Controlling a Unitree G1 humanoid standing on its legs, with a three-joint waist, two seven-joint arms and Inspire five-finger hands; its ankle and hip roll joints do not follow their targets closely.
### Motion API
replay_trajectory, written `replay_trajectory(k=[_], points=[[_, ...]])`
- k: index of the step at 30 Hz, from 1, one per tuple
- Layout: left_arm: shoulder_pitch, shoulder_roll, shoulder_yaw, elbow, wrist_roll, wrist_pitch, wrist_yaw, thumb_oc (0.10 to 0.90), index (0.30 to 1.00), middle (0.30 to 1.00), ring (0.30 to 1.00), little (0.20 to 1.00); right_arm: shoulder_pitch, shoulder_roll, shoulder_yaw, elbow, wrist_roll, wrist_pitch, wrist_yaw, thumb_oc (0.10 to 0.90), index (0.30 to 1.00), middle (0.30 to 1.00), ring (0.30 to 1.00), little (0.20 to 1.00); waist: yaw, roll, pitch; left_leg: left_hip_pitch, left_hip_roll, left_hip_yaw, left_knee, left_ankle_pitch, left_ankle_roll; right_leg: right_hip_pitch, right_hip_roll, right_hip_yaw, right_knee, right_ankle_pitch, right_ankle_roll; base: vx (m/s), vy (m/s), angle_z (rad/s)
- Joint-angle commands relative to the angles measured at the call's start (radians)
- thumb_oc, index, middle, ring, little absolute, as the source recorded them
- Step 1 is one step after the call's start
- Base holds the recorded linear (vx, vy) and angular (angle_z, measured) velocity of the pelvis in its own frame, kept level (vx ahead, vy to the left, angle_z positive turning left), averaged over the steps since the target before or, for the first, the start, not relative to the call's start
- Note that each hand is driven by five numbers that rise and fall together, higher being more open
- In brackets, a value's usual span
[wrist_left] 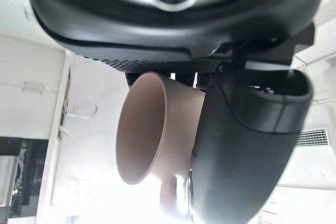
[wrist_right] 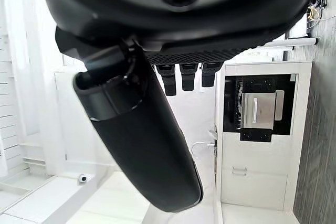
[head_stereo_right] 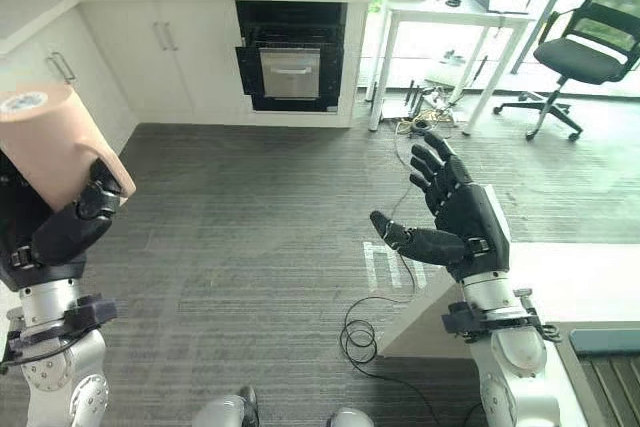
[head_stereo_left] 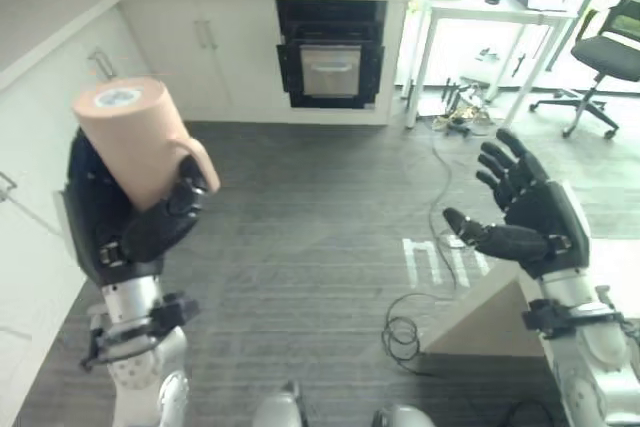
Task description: Place the dishes in the dishwasher.
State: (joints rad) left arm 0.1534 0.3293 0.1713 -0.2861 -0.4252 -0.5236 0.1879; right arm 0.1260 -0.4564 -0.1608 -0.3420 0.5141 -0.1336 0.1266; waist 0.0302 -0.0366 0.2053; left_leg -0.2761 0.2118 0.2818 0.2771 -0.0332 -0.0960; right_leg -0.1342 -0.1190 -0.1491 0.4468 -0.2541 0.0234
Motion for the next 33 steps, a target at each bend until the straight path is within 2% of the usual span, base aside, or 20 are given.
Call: replay_trajectory(k=[1,4,7,9,10,11,12,13,14,15,16,18,20,21,24,26,29,30,31,33], points=[[-0.059,0.061,0.059,-0.103,0.030,-0.122,-0.002,0.400,0.300,0.300,0.300,0.300,-0.042,-0.023,-0.059,-0.116,0.024,-0.118,0.032,0.800,0.900,0.900,0.900,0.900,-0.006,0.034,-0.031,-0.044,0.016,-0.092,0.023,0.043,-0.049,0.149,0.053,0.023,-0.147,0.012,0.070,0.39,0.345,0.04],[-0.069,0.070,0.051,-0.100,0.067,-0.128,0.027,0.400,0.300,0.300,0.300,0.300,-0.058,-0.043,-0.048,-0.112,0.066,-0.122,0.031,0.800,0.900,0.900,0.900,0.900,0.002,0.033,-0.047,-0.047,0.004,-0.087,0.023,0.020,-0.037,0.181,0.034,0.034,-0.147,-0.009,0.091,0.24,0.286,-0.30],[-0.117,0.091,0.046,-0.096,0.030,-0.102,0.007,0.400,0.300,0.300,0.300,0.300,-0.076,-0.034,-0.036,-0.125,0.061,-0.139,0.028,0.800,0.900,0.900,0.900,0.900,0.016,0.018,-0.074,-0.010,-0.064,-0.105,0.023,-0.023,0.014,0.224,-0.034,0.016,-0.147,0.027,0.135,0.27,0.276,-0.32],[-0.154,0.095,0.034,-0.084,0.041,-0.069,-0.002,0.400,0.300,0.300,0.300,0.300,-0.094,-0.011,-0.017,-0.124,0.029,-0.138,-0.023,0.800,0.900,0.900,0.900,0.900,0.020,0.001,-0.084,0.013,-0.124,-0.141,0.023,-0.043,0.049,0.266,-0.079,-0.020,-0.147,0.203,0.165,0.36,0.253,0.43],[-0.161,0.094,0.032,-0.080,0.035,-0.052,-0.004,0.400,0.300,0.300,0.300,0.300,-0.098,0.003,-0.014,-0.123,0.025,-0.128,-0.029,0.800,0.900,0.900,0.900,0.900,0.017,0.010,-0.088,0.031,-0.142,-0.165,0.023,-0.052,0.063,0.287,-0.090,-0.038,-0.125,0.318,0.171,0.47,0.448,1.02],[-0.170,0.083,0.028,-0.065,0.053,-0.032,0.003,0.400,0.300,0.300,0.300,0.300,-0.101,0.042,0.006,-0.122,-0.012,-0.109,-0.016,0.800,0.900,0.900,0.900,0.900,-0.024,0.056,-0.060,0.114,-0.150,-0.197,0.023,-0.081,0.089,0.123,-0.070,-0.046,0.117,0.397,0.162,0.51,0.395,0.84],[-0.168,0.086,0.031,-0.068,0.062,-0.017,0.019,0.400,0.300,0.300,0.300,0.300,-0.097,0.039,0.004,-0.118,-0.014,-0.110,-0.009,0.800,0.900,0.900,0.900,0.900,-0.037,0.049,-0.051,0.134,-0.153,-0.184,0.023,-0.089,0.088,0.059,-0.034,-0.067,0.096,0.343,0.142,0.41,0.283,0.92],[-0.168,0.087,0.032,-0.069,0.061,-0.011,0.022,0.400,0.300,0.300,0.300,0.300,-0.095,0.036,0.002,-0.118,-0.008,-0.109,-0.009,0.800,0.900,0.900,0.900,0.900,-0.039,0.044,-0.050,0.138,-0.156,-0.181,0.023,-0.091,0.087,0.055,-0.026,-0.077,0.069,0.334,0.139,0.34,-0.045,0.68],[-0.174,0.089,0.033,-0.066,0.056,0.014,0.031,0.400,0.300,0.300,0.300,0.300,-0.091,0.028,-0.011,-0.114,0.032,-0.102,-0.007,0.800,0.900,0.900,0.900,0.900,-0.045,0.028,-0.044,0.157,-0.168,-0.181,0.023,-0.104,0.083,0.041,-0.015,-0.123,-0.062,0.319,0.135,0.33,-0.127,0.62],[-0.176,0.091,0.034,-0.057,0.052,0.019,0.033,0.400,0.300,0.300,0.300,0.300,-0.088,0.025,-0.018,-0.108,0.059,-0.104,-0.003,0.800,0.900,0.900,0.900,0.900,-0.051,0.017,-0.035,0.177,-0.176,-0.186,0.023,-0.119,0.077,0.025,-0.020,-0.150,-0.147,0.316,0.133,0.40,-0.187,0.28],[-0.173,0.091,0.035,-0.054,0.054,0.021,0.036,0.400,0.300,0.300,0.300,0.300,-0.084,0.022,-0.024,-0.103,0.077,-0.110,0.002,0.800,0.900,0.900,0.900,0.900,-0.061,0.000,-0.022,0.200,-0.189,-0.188,0.023,-0.137,0.073,-0.024,-0.046,-0.158,-0.147,0.295,0.135,0.37,-0.203,0.41],[-0.163,0.088,0.030,-0.065,0.070,0.031,0.055,0.400,0.300,0.300,0.300,0.300,-0.069,0.023,-0.027,-0.103,0.091,-0.121,0.015,0.800,0.900,0.900,0.900,0.900,-0.085,-0.018,-0.006,0.239,-0.210,-0.207,0.023,-0.169,0.074,-0.133,-0.085,-0.114,-0.147,0.271,0.149,0.38,-0.198,0.90],[-0.151,0.078,0.018,-0.080,0.076,0.048,0.092,0.400,0.300,0.300,0.300,0.300,-0.041,0.031,-0.029,-0.120,0.088,-0.125,0.029,0.800,0.900,0.900,0.900,0.900,-0.108,-0.016,0.001,0.271,-0.221,-0.246,0.023,-0.200,0.081,-0.244,-0.102,-0.048,-0.147,0.268,0.156,0.48,-0.228,0.62],[-0.140,0.077,0.017,-0.087,0.069,0.057,0.112,0.400,0.300,0.300,0.300,0.300,-0.027,0.031,-0.030,-0.131,0.086,-0.128,0.034,0.800,0.900,0.900,0.900,0.900,-0.110,-0.019,-0.001,0.286,-0.225,-0.251,0.023,-0.217,0.083,-0.266,-0.116,-0.057,-0.147,0.287,0.161,0.52,-0.252,0.62],[-0.122,0.083,0.029,-0.100,0.086,0.070,0.127,0.400,0.300,0.300,0.300,0.300,-0.033,0.022,-0.014,-0.143,0.096,-0.138,0.025,0.800,0.900,0.900,0.900,0.900,-0.098,-0.037,-0.013,0.316,-0.224,-0.232,0.023,-0.258,0.081,-0.231,-0.145,-0.113,-0.147,0.311,0.174,0.40,-0.277,0.04],[-0.118,0.086,0.022,-0.107,0.096,0.073,0.135,0.400,0.300,0.300,0.300,0.300,-0.044,0.022,0.003,-0.147,0.084,-0.138,0.002,0.800,0.900,0.900,0.900,0.900,-0.100,-0.042,-0.031,0.347,-0.219,-0.223,0.023,-0.286,0.080,-0.212,-0.141,-0.113,-0.147,0.318,0.180,0.41,-0.279,-0.20],[-0.107,0.089,0.022,-0.111,0.092,0.062,0.135,0.400,0.300,0.300,0.300,0.300,-0.048,0.016,0.006,-0.146,0.073,-0.124,-0.024,0.800,0.900,0.900,0.900,0.900,-0.116,-0.036,-0.073,0.427,-0.200,-0.213,0.023,-0.327,0.061,-0.192,-0.123,-0.117,-0.147,0.318,0.155,0.42,-0.241,-0.39],[-0.100,0.088,0.021,-0.116,0.100,0.055,0.137,0.400,0.300,0.300,0.300,0.300,-0.046,0.008,0.002,-0.145,0.079,-0.122,-0.022,0.800,0.900,0.900,0.900,0.900,-0.119,-0.021,-0.087,0.452,-0.179,-0.205,0.023,-0.280,0.040,-0.182,-0.107,-0.129,-0.147,0.310,0.139,0.43,-0.214,-0.21],[-0.092,0.087,0.022,-0.116,0.107,0.047,0.138,0.400,0.300,0.300,0.300,0.300,-0.043,0.000,-0.004,-0.141,0.081,-0.123,-0.015,0.800,0.900,0.900,0.900,0.900,-0.122,0.003,-0.098,0.494,-0.146,-0.193,0.023,-0.174,0.010,-0.166,-0.072,-0.138,-0.147,0.283,0.117,0.38,-0.197,0.02],[-0.079,0.079,0.022,-0.115,0.110,0.043,0.136,0.400,0.300,0.300,0.300,0.300,-0.045,-0.025,-0.019,-0.134,0.100,-0.112,-0.002,0.800,0.900,0.900,0.900,0.900,-0.117,-0.010,-0.105,0.534,-0.124,-0.168,0.049,0.099,-0.046,-0.118,-0.041,-0.108,-0.147,0.231,0.063,0.43,-0.315,-0.45]])
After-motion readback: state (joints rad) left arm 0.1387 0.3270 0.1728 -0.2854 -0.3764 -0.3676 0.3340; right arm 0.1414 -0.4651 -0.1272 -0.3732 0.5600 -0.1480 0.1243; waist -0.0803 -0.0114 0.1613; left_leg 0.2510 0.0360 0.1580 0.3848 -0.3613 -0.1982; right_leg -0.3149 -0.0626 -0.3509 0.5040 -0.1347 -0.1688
